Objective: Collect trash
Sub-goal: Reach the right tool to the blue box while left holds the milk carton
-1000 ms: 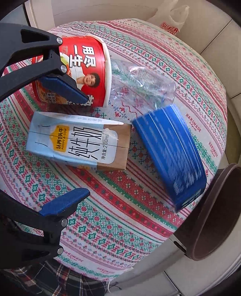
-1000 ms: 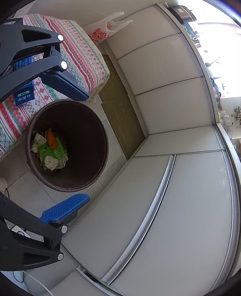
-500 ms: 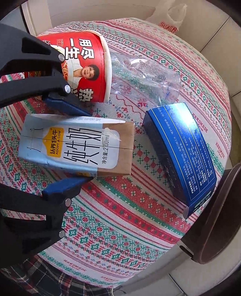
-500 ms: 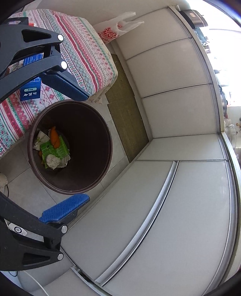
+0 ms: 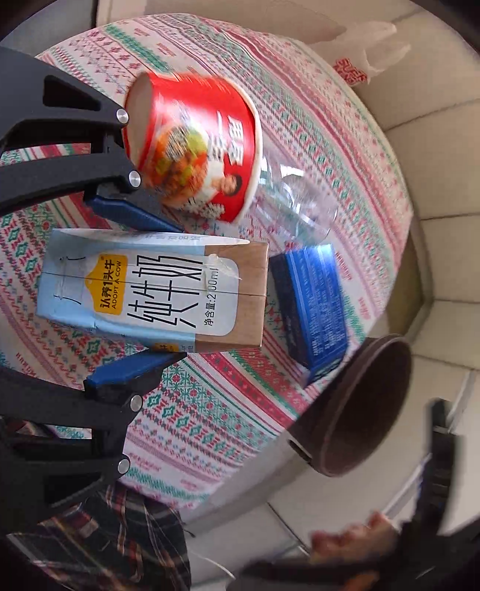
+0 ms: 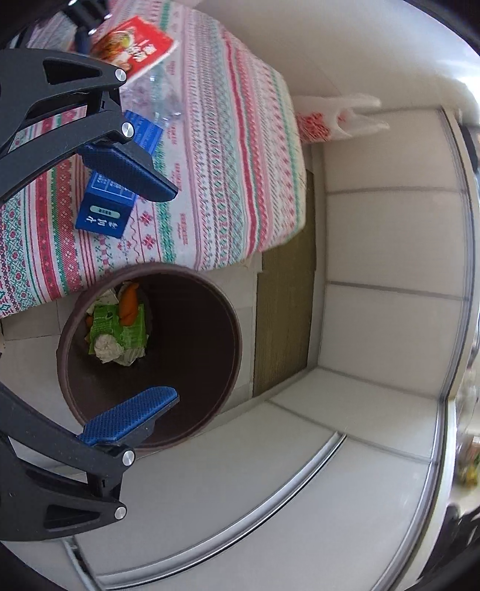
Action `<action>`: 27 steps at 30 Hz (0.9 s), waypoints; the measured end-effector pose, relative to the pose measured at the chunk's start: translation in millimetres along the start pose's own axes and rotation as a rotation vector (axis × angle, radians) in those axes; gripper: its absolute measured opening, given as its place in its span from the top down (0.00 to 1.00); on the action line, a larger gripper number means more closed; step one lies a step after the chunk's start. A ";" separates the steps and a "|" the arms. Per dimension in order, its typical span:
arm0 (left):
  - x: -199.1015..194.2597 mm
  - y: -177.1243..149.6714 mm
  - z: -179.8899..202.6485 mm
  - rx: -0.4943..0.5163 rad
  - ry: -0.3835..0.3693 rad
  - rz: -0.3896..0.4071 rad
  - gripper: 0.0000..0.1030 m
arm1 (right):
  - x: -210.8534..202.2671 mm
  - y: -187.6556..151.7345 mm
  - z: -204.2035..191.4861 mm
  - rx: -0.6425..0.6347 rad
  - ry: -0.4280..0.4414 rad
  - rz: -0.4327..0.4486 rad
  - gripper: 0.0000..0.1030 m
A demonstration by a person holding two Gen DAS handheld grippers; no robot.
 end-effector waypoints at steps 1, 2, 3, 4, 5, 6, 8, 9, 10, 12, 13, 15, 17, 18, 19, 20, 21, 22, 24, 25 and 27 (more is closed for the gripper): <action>-7.0 0.4 -1.2 -0.015 -0.004 0.018 0.42 | 0.9 -0.7 -12.4 -0.060 0.009 0.003 0.07; -17.8 3.0 -5.4 -0.035 -0.009 0.046 0.42 | 1.0 -2.2 -26.4 -0.125 0.016 0.013 0.07; -28.0 3.1 -9.7 -0.052 -0.014 0.074 0.42 | 0.6 -3.0 -37.8 -0.176 0.026 0.020 0.07; -38.8 4.2 -13.4 -0.070 -0.022 0.107 0.42 | -0.1 -3.8 -48.7 -0.224 0.038 0.024 0.07; -41.0 12.1 -23.2 -0.083 -0.032 0.134 0.42 | -0.4 -5.2 -61.1 -0.280 0.056 0.029 0.07; -48.6 13.9 -30.6 -0.099 -0.042 0.163 0.42 | -0.9 -6.4 -71.0 -0.327 0.068 0.033 0.07; -66.4 15.3 -42.1 -0.140 -0.062 0.223 0.42 | -0.3 -9.8 -90.9 -0.422 0.090 0.038 0.07; -74.0 15.4 -47.5 -0.162 -0.069 0.249 0.42 | 0.5 -11.2 -98.8 -0.462 0.103 0.036 0.07; -79.2 15.3 -52.2 -0.182 -0.074 0.272 0.42 | 2.4 -13.2 -106.1 -0.501 0.117 0.030 0.07; -89.4 14.1 -62.6 -0.218 -0.083 0.314 0.42 | 7.5 -16.5 -115.5 -0.553 0.138 0.010 0.07; -93.8 13.2 -67.4 -0.230 -0.087 0.329 0.42 | 10.9 -17.3 -119.5 -0.574 0.152 -0.004 0.07; -106.1 10.3 -77.6 -0.256 -0.088 0.362 0.42 | 17.6 -19.1 -125.7 -0.598 0.184 -0.035 0.07; -115.5 7.2 -89.1 -0.285 -0.096 0.394 0.42 | 26.7 -19.8 -131.0 -0.616 0.215 -0.077 0.07; -120.0 5.1 -95.2 -0.299 -0.102 0.407 0.42 | 29.7 -21.6 -134.0 -0.625 0.219 -0.090 0.07; -123.1 3.6 -100.8 -0.315 -0.107 0.418 0.42 | 32.8 -23.1 -136.8 -0.636 0.222 -0.103 0.07; -124.5 2.0 -104.3 -0.329 -0.106 0.426 0.42 | 37.1 -23.6 -140.4 -0.653 0.223 -0.118 0.07; -125.6 0.9 -108.7 -0.343 -0.105 0.429 0.42 | 40.6 -24.9 -144.2 -0.667 0.221 -0.128 0.07; -128.1 -0.1 -110.8 -0.352 -0.108 0.429 0.42 | 44.1 -26.2 -147.7 -0.681 0.224 -0.142 0.07; -130.6 -3.2 -116.7 -0.370 -0.104 0.427 0.42 | 51.4 -28.6 -154.2 -0.706 0.229 -0.166 0.07; -130.8 -4.2 -118.7 -0.374 -0.102 0.425 0.42 | 54.5 -29.1 -157.5 -0.717 0.228 -0.176 0.07; -131.2 -5.2 -120.5 -0.380 -0.100 0.422 0.42 | 61.2 -30.8 -163.2 -0.741 0.230 -0.200 0.07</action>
Point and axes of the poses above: each gripper's, at about its wrist camera, not at the fingertips, and x roughly the way its jaws point, z to its right, y to its top, the point moved 1 cm from there along x, roughly the way its jaws point, and after that the axes turned 1 degree about -x, right-handed, at the moved point
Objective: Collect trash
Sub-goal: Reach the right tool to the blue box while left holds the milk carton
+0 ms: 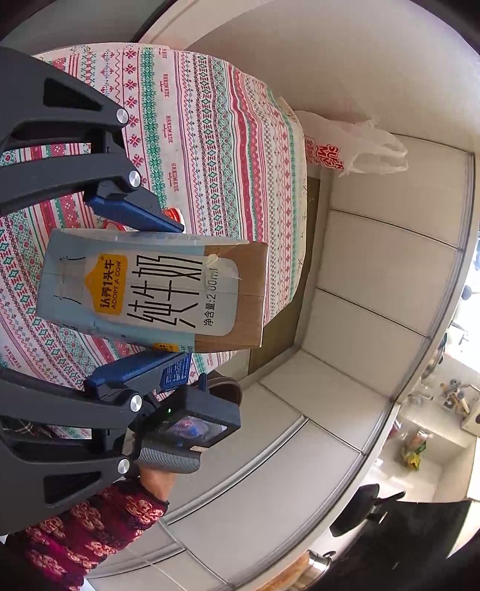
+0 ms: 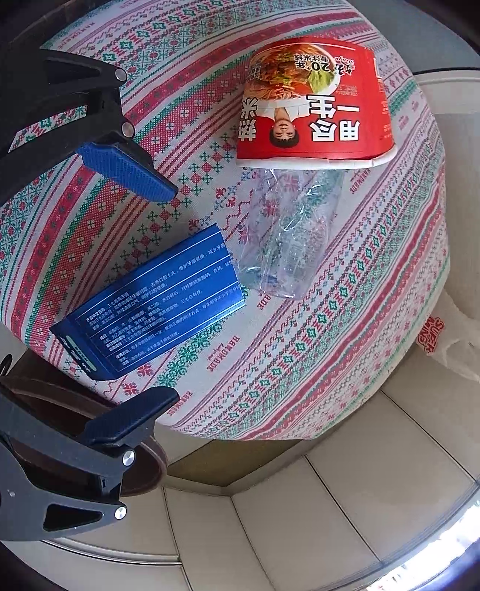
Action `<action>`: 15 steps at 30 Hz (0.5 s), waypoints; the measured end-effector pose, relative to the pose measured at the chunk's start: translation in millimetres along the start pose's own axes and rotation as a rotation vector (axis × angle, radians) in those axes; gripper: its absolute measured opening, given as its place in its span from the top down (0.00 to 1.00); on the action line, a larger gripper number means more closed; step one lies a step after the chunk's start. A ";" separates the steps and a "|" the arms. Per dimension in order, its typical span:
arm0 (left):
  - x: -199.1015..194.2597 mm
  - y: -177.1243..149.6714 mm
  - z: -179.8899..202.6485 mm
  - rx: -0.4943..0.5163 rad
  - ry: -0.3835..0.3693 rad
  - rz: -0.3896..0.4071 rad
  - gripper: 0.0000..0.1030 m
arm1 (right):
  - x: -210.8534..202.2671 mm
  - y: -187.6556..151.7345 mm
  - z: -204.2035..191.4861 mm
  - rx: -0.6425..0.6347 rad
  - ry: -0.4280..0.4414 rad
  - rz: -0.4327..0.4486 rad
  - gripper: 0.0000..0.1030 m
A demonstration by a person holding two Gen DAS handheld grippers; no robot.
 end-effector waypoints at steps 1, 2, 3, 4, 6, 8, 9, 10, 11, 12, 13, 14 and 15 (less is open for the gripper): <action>0.1 -1.1 -0.1 -0.002 0.001 0.000 0.42 | 4.7 2.2 -2.5 -0.014 0.003 -0.013 0.07; -0.3 -1.3 -0.2 -0.005 -0.003 -0.001 0.42 | 8.4 3.7 -4.0 -0.025 0.003 -0.023 0.07; -0.7 -2.5 -0.6 -0.010 -0.010 -0.002 0.42 | 12.2 5.0 -5.4 -0.034 0.004 -0.035 0.07; -0.2 -2.4 -1.6 -0.019 -0.024 -0.005 0.42 | 16.9 6.3 -7.2 -0.042 0.012 -0.049 0.07; 2.8 -2.6 -5.7 -0.027 -0.031 -0.013 0.42 | 25.4 9.4 -11.1 -0.058 0.017 -0.074 0.07; 5.7 -3.5 -7.3 -0.026 -0.025 -0.020 0.42 | 32.3 11.2 -14.2 -0.075 0.019 -0.093 0.07; 6.3 -4.0 -8.1 -0.028 -0.026 -0.023 0.42 | 34.7 12.2 -14.9 -0.078 0.025 -0.097 0.07; 6.9 -4.2 -8.2 -0.028 -0.030 -0.025 0.42 | 34.9 13.3 -14.1 -0.073 0.031 -0.095 0.07; 7.7 -3.2 -8.9 -0.028 -0.034 -0.027 0.42 | 35.3 15.2 -12.5 -0.061 0.045 -0.094 0.07; 8.1 -3.2 -9.1 -0.030 -0.039 -0.028 0.42 | 36.6 17.3 -11.2 -0.048 0.056 -0.095 0.07; 8.9 -3.6 -8.9 -0.031 -0.042 -0.029 0.42 | 38.3 18.9 -9.6 -0.038 0.067 -0.099 0.07; 10.1 -3.7 -9.3 -0.029 -0.043 -0.032 0.42 | 39.6 19.4 -8.2 -0.024 0.085 -0.102 0.07; 11.3 -3.8 -8.4 -0.028 -0.043 -0.035 0.42 | 41.8 19.0 -6.3 -0.013 0.100 -0.100 0.07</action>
Point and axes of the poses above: each gripper's, at about its wrist camera, not at the fingertips, and x roughly the way its jaws point, z to its right, y to its top, the point moved 1 cm from there along x, roughly the way its jaws point, and after that the axes turned 1 degree about -x, right-handed, at the moved point
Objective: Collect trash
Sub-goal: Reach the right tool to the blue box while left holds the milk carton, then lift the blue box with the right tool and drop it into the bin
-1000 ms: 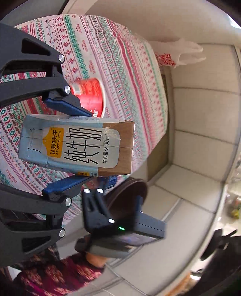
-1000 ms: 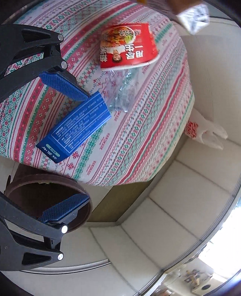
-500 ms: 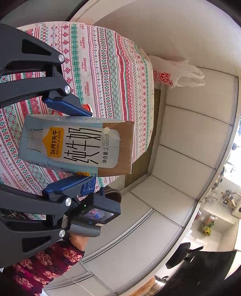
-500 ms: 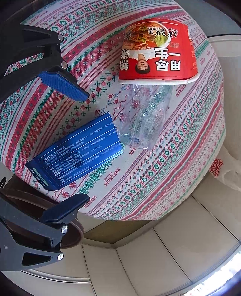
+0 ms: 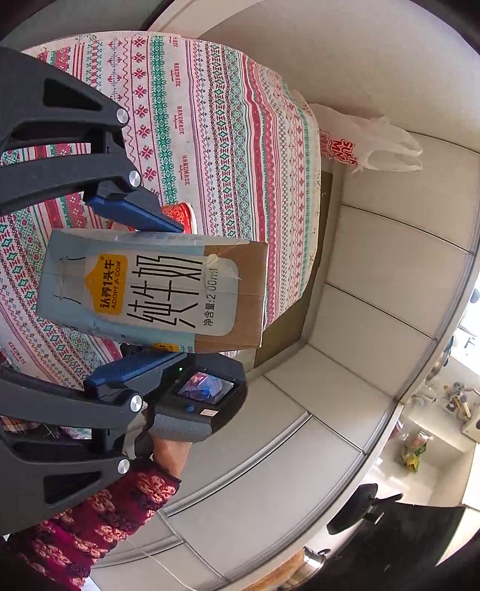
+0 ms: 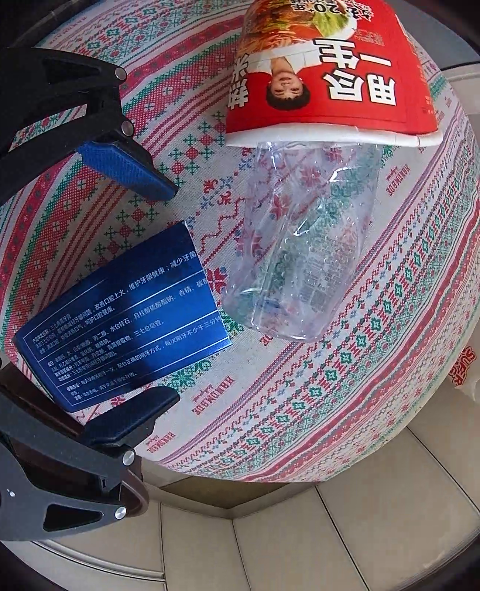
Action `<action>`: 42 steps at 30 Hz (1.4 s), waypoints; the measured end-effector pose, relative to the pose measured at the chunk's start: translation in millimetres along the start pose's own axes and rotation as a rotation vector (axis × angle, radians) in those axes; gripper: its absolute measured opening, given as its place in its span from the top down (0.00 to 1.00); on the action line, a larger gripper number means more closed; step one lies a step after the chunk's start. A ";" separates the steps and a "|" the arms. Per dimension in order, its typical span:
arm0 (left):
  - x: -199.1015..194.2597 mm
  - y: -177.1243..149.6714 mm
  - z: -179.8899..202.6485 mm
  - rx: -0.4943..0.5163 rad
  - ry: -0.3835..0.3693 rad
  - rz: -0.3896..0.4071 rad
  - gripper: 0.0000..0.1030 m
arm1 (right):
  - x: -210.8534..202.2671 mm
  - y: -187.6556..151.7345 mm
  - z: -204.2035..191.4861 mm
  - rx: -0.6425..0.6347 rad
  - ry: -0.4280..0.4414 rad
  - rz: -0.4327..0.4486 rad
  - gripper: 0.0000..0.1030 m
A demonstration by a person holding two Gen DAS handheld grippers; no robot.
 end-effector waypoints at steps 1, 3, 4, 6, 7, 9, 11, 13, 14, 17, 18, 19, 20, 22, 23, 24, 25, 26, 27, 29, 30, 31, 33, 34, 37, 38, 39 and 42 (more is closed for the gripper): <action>1.0 -0.1 -0.6 0.003 0.000 -0.004 0.42 | 0.9 0.1 2.1 0.011 0.020 0.001 0.09; 2.8 -0.6 -0.1 0.009 0.001 -0.009 0.42 | 1.1 0.0 5.3 0.033 0.056 0.007 0.14; 3.7 -0.6 0.5 0.011 0.000 -0.012 0.42 | 1.1 0.3 6.6 0.043 0.077 0.008 0.20; 5.3 -0.1 0.8 0.012 -0.002 -0.017 0.42 | -0.3 1.3 5.5 0.050 0.125 0.008 0.34; 5.9 -0.3 0.3 0.012 -0.004 -0.018 0.42 | -1.4 1.5 3.6 0.045 0.138 0.008 0.41; 7.0 -0.1 1.7 0.016 -0.004 -0.019 0.42 | -3.1 1.7 -1.8 0.030 0.138 0.007 0.47; 7.4 -0.1 2.7 0.020 -0.007 -0.019 0.42 | -6.2 1.4 -8.6 0.017 0.118 0.006 0.49; 7.6 0.3 3.4 0.025 -0.009 -0.017 0.42 | -9.4 0.0 -14.7 0.008 0.108 0.005 0.49; 7.7 0.8 2.8 0.027 -0.010 -0.017 0.42 | -11.1 -0.9 -17.9 0.004 0.106 0.005 0.49; 8.4 0.7 2.4 0.032 -0.012 -0.017 0.42 | -21.4 -6.2 -27.7 -0.007 0.096 0.013 0.50; 8.7 0.8 2.4 0.034 -0.013 -0.017 0.42 | -25.9 -7.5 -29.6 -0.006 0.090 0.020 0.50; 9.3 1.3 3.5 0.036 -0.014 -0.016 0.42 | -32.0 -8.8 -30.7 -0.002 0.083 0.032 0.50; 9.4 1.4 3.7 0.038 -0.017 -0.015 0.42 | -39.3 -12.9 -28.5 0.006 0.080 0.045 0.50; 9.5 1.4 5.1 0.043 -0.025 -0.013 0.42 | -53.1 -16.7 -26.7 0.024 0.074 0.074 0.50; 9.7 1.9 7.5 0.046 -0.031 -0.010 0.42 | -62.7 -19.8 -24.8 0.037 0.062 0.093 0.50; 9.3 2.1 6.8 0.049 -0.038 -0.009 0.42 | -72.6 -23.2 -22.2 0.052 0.043 0.113 0.50; 9.3 2.7 8.9 0.051 -0.044 -0.006 0.42 | -83.7 -27.2 -18.0 0.075 0.017 0.136 0.50; 9.3 3.3 11.5 0.053 -0.051 -0.003 0.42 | -95.8 -33.7 -15.5 0.101 -0.008 0.160 0.50; 9.5 4.2 14.4 0.052 -0.055 0.001 0.42 | -105.0 -37.9 -7.5 0.133 -0.036 0.188 0.49; 10.7 5.6 20.5 0.054 -0.068 0.009 0.42 | -126.3 -49.5 12.9 0.222 -0.104 0.257 0.50; 11.9 6.0 23.7 0.055 -0.073 0.012 0.42 | -134.5 -55.1 26.0 0.269 -0.142 0.294 0.50; 13.2 6.7 27.6 0.057 -0.075 0.014 0.42 | -148.2 -63.9 38.1 0.334 -0.186 0.346 0.50; 18.0 8.1 35.6 0.060 -0.081 0.017 0.42 | -167.3 -77.2 62.7 0.438 -0.249 0.432 0.50; 20.3 8.2 38.8 0.061 -0.081 0.019 0.42 | -175.9 -84.2 72.1 0.490 -0.282 0.471 0.50; 29.1 9.1 50.6 0.071 -0.081 0.022 0.42 | -196.3 -108.6 97.0 0.638 -0.387 0.572 0.50; 32.2 9.6 54.1 0.073 -0.084 0.021 0.42 | -199.6 -115.1 102.1 0.673 -0.416 0.594 0.50; 34.5 9.3 55.8 0.076 -0.087 0.019 0.42 | -201.1 -119.9 109.5 0.712 -0.456 0.616 0.50; 43.9 9.2 64.1 0.088 -0.098 0.005 0.42 | -206.7 -148.4 129.6 0.857 -0.547 0.692 0.50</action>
Point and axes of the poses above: each gripper's, at about its wrist camera, not at the fingertips, and x roughly the way its jaws point, z to its right, y to its top, the point moved 1 cm from there along x, roughly the way its jaws point, and after that the axes turned 1 degree about -x, right-handed, at the moved point
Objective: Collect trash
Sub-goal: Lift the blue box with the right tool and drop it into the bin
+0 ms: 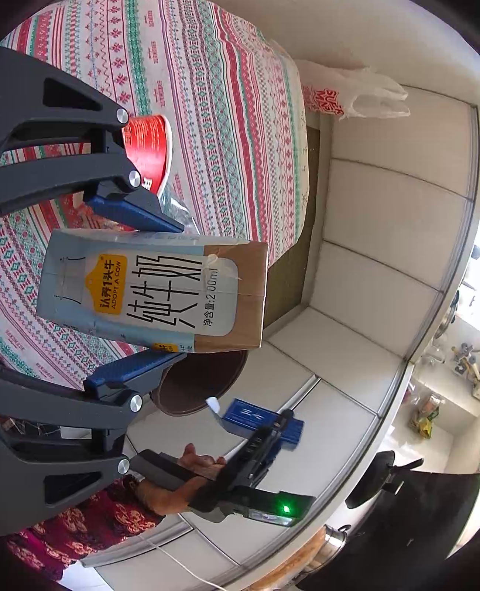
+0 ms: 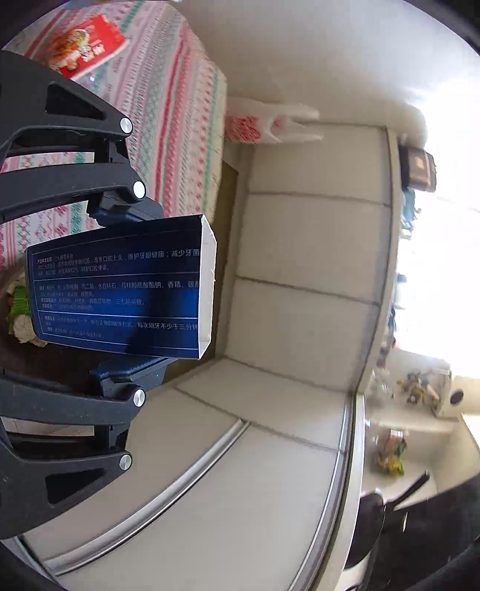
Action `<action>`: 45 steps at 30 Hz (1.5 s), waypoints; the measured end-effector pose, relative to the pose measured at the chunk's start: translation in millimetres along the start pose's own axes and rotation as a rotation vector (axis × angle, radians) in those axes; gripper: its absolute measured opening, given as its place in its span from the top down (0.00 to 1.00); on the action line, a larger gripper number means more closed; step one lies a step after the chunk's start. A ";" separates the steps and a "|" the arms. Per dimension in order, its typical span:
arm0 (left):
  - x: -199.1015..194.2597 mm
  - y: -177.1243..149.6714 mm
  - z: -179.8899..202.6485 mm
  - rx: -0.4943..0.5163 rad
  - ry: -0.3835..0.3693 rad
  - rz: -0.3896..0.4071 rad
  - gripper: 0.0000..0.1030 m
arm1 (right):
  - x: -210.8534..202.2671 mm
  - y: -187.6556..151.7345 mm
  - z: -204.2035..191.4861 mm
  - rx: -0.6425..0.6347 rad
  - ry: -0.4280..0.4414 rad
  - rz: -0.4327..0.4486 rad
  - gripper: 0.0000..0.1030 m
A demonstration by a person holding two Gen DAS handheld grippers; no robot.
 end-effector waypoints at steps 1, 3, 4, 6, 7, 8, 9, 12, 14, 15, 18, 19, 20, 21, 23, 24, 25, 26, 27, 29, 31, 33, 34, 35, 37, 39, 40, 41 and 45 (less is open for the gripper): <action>3.4 -0.1 3.2 0.008 0.002 -0.002 0.42 | 1.4 -1.6 9.6 0.039 -0.037 0.018 0.50; 8.6 0.7 8.3 0.013 -0.002 -0.005 0.42 | 6.9 -6.6 24.1 0.091 -0.096 0.037 0.50; 11.7 0.7 10.2 0.013 -0.006 -0.007 0.42 | 7.8 -8.4 31.3 0.111 -0.132 0.046 0.50; 17.2 1.5 14.0 0.015 -0.008 -0.011 0.42 | 14.8 -14.4 38.7 0.133 -0.189 0.060 0.50; 19.3 1.4 14.9 0.017 -0.009 -0.012 0.42 | 16.6 -16.6 41.9 0.143 -0.219 0.066 0.50; 21.9 1.7 17.2 0.020 -0.008 -0.012 0.42 | 19.1 -19.0 45.7 0.154 -0.248 0.069 0.49; 24.4 2.1 19.3 0.022 -0.008 -0.013 0.42 | 20.1 -22.2 49.9 0.165 -0.268 0.067 0.49; 32.5 1.8 24.4 0.015 -0.014 -0.020 0.42 | 24.1 -30.6 54.6 0.194 -0.317 0.055 0.49; 38.5 1.8 27.2 0.015 -0.013 -0.025 0.42 | 26.6 -33.4 52.9 0.199 -0.353 0.063 0.45; 41.1 1.3 28.4 0.015 -0.012 -0.028 0.42 | 26.6 -35.1 53.4 0.199 -0.371 0.070 0.40; 48.6 -0.4 32.4 0.015 -0.005 -0.035 0.42 | 19.1 -37.6 56.6 0.224 -0.427 0.112 0.16; 50.6 -0.6 33.6 0.016 -0.002 -0.037 0.42 | 17.0 -36.6 59.0 0.233 -0.441 0.124 0.11; 52.5 -1.1 34.4 0.018 0.001 -0.036 0.42 | 14.4 -36.2 61.9 0.241 -0.448 0.129 0.09; 53.7 -1.6 35.4 0.021 0.002 -0.031 0.42 | 12.0 -35.7 64.2 0.252 -0.451 0.133 0.08; 55.8 -1.6 39.1 0.030 0.011 -0.020 0.42 | 8.5 -33.4 71.3 0.270 -0.472 0.136 0.07; 56.3 -1.4 42.0 0.039 0.018 -0.011 0.42 | 7.3 -32.0 75.0 0.276 -0.481 0.136 0.07; 57.1 -1.5 45.9 0.047 0.022 -0.002 0.42 | 4.5 -30.8 79.3 0.287 -0.493 0.136 0.07; 58.0 -1.4 51.2 0.054 0.021 0.010 0.42 | 5.9 -25.6 86.1 0.300 -0.505 0.135 0.07; 59.2 -0.4 57.4 0.062 0.022 0.024 0.42 | 4.1 -23.5 92.0 0.317 -0.517 0.133 0.07; 63.9 4.0 72.6 0.089 0.030 0.052 0.42 | -4.1 -23.4 107.5 0.375 -0.534 0.123 0.07; 71.0 10.7 91.6 0.119 0.036 0.085 0.42 | -13.7 -26.9 125.2 0.444 -0.557 0.105 0.07; 79.4 21.6 110.1 0.123 0.023 0.116 0.42 | -24.6 -34.5 146.1 0.511 -0.589 0.080 0.07; 84.9 28.3 123.3 0.126 0.009 0.136 0.42 | -28.9 -38.6 156.1 0.540 -0.603 0.067 0.07; 89.2 33.6 133.7 0.132 0.001 0.149 0.42 | -33.0 -43.5 169.2 0.575 -0.622 0.047 0.07; 99.3 43.4 157.8 0.157 -0.008 0.174 0.42 | -39.6 -53.8 186.7 0.619 -0.644 0.019 0.07; 111.6 53.1 183.7 0.189 -0.014 0.197 0.42 | -47.8 -65.1 204.9 0.660 -0.673 0.003 0.07; 118.2 57.4 193.9 0.200 -0.014 0.204 0.42 | -51.3 -70.6 210.7 0.677 -0.686 -0.001 0.07; 126.9 61.8 205.6 0.206 -0.018 0.206 0.42 | -54.2 -75.4 219.3 0.698 -0.700 -0.006 0.07; 161.7 70.8 240.9 0.216 -0.031 0.179 0.42 | -58.1 -92.2 246.0 0.770 -0.730 -0.035 0.07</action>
Point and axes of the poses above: each gripper's, at about its wrist camera, not at the fingertips, and x roughly the way its jaws point, z to its right, y to its top, the point moved 1 cm from there along x, roughly the way its jaws point, and after that the axes turned 1 degree about -x, right-handed, at the moved point
